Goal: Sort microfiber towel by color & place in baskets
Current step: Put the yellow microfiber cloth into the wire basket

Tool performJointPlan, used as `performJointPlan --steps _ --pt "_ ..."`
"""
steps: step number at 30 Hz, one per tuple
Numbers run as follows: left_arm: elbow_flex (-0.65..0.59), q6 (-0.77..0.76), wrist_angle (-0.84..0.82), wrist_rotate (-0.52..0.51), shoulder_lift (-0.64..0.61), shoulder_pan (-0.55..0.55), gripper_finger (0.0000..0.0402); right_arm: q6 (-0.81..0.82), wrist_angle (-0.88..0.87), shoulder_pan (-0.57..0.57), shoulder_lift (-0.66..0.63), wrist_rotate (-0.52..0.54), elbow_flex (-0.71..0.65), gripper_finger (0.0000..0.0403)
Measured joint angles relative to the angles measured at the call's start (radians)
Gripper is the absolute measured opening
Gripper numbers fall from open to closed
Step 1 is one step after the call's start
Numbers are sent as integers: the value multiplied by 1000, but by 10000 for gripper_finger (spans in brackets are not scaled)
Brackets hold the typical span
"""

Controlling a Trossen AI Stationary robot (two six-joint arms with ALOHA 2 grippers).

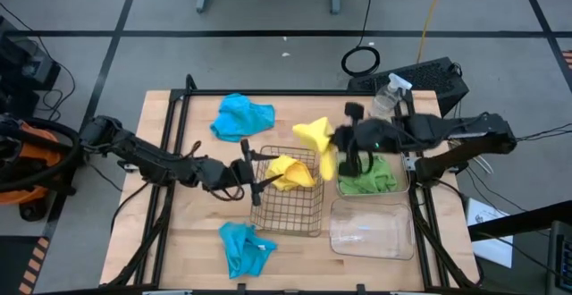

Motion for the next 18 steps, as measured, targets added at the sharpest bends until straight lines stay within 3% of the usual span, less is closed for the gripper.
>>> performJointPlan --steps 8,10,12,18 --pt "8 8 81 120 -1 27 244 -22 221 221 90 61 -23 0" --pt "17 8 78 194 0 15 244 -37 292 259 127 82 -44 0" --pt "27 7 74 262 -1 -5 244 -42 367 279 173 84 -59 0" --pt "40 -39 -69 297 -1 -68 244 -62 589 312 318 152 -61 0"
